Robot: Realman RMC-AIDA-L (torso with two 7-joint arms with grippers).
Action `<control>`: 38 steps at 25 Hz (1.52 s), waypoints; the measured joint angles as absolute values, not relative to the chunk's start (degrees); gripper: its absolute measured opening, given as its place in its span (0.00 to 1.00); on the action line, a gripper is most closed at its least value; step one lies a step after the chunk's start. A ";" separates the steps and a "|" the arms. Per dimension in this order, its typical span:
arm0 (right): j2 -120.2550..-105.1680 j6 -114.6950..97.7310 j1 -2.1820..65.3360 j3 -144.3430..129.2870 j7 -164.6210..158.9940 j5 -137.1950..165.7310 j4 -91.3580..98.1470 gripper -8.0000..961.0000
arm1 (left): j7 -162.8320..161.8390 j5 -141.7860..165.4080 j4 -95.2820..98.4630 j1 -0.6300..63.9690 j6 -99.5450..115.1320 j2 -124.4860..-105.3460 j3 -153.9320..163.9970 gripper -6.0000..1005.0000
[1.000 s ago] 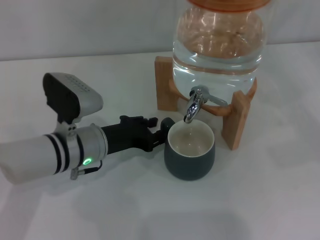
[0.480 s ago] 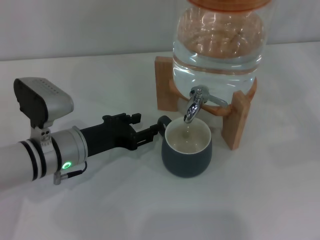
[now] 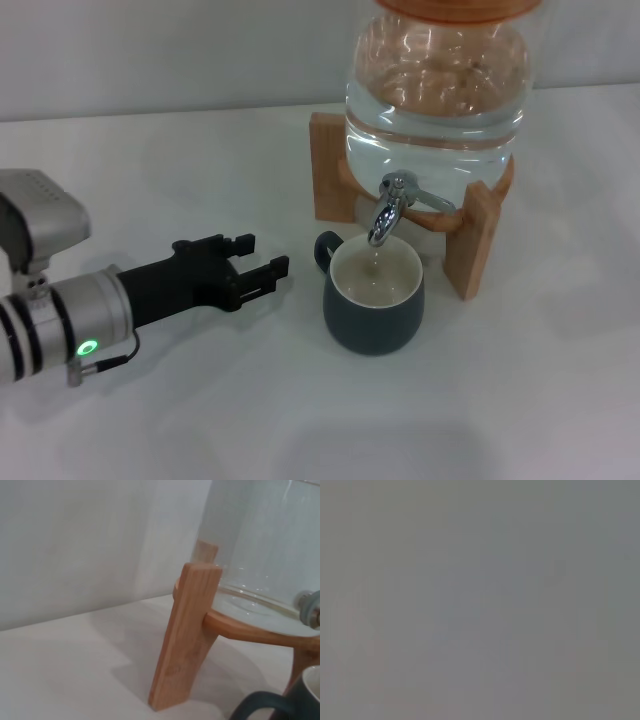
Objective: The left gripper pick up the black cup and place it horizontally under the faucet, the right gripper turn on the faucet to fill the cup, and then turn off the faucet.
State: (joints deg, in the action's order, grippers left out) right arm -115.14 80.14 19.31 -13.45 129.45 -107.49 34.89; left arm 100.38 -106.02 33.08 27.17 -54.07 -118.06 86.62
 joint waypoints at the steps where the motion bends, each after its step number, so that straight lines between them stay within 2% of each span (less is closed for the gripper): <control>1: -115.14 80.34 19.09 -13.45 129.37 -107.49 34.90 0.88 | 100.38 -105.97 33.08 26.87 -54.84 -117.79 86.49 0.61; 4: -115.14 80.78 18.00 -13.50 127.57 -107.46 35.74 0.88 | 101.02 -105.81 33.11 25.48 -59.05 -116.61 85.36 0.61; 8: -115.02 81.09 16.04 -14.47 123.87 -107.38 38.20 0.88 | 103.00 -105.80 33.13 23.47 -63.83 -116.28 80.78 0.61; 15: -114.78 82.94 8.60 -20.01 106.89 -103.54 54.42 0.88 | 106.95 -105.80 33.17 17.78 -75.83 -116.57 63.03 0.61; 22: -114.26 93.91 6.40 -20.24 91.41 -94.21 68.16 0.88 | 109.93 -106.30 33.81 13.03 -81.25 -117.88 41.19 0.61; 35: -113.96 101.95 2.94 -36.56 76.74 -91.11 81.75 0.88 | 109.82 -106.48 33.93 12.18 -80.98 -118.34 25.67 0.61; 38: -114.35 102.34 1.62 -38.95 75.89 -91.58 83.78 0.88 | 109.98 -106.49 33.93 12.06 -80.40 -118.20 24.88 0.61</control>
State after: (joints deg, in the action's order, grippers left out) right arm -114.35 102.34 1.62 -38.95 75.89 -91.58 83.78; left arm 109.98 -106.49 33.93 12.06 -80.40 -118.20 24.88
